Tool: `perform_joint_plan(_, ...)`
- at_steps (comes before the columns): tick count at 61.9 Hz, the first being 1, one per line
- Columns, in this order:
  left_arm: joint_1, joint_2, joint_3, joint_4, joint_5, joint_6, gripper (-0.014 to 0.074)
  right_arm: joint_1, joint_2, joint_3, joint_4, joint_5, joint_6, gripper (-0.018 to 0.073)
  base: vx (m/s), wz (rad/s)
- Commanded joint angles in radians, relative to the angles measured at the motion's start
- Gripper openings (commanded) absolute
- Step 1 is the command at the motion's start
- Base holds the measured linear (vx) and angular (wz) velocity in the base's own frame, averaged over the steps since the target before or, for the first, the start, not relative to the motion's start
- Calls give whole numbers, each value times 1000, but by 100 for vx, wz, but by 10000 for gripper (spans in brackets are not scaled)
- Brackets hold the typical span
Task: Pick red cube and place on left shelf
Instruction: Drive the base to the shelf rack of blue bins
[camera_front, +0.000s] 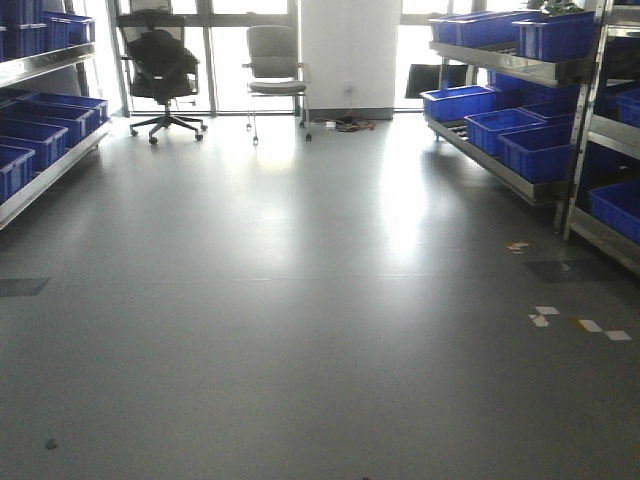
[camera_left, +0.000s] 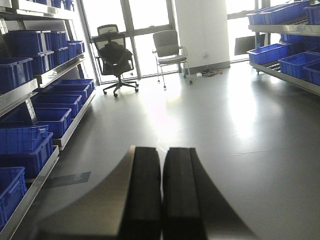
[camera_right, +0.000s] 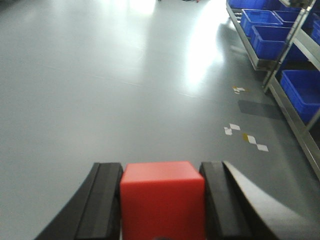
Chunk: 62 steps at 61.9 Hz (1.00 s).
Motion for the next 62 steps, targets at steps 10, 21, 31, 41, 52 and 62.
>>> perform_joint_plan(10,-5,0,22,-5,-90,1,106,-6,6,-28,-10,-88,-8,66,50,22)
perform_joint_plan(21,-5,0,22,-5,-90,1,106,-6,6,-28,-10,-88,-8,66,53,23)
perform_joint_plan(31,-5,0,22,-5,-90,1,106,-6,6,-28,-10,-88,-8,66,56,30)
perform_joint_plan(41,-5,0,22,-5,-90,1,106,-6,6,-28,-10,-88,-8,66,58,36)
perform_joint_plan(52,-5,0,22,-5,-90,1,106,-6,6,-28,-10,-88,-8,66,58,35)
perform_joint_plan(62,-5,0,22,-5,-90,1,106,-6,6,-28,-10,-88,-8,66,60,31)
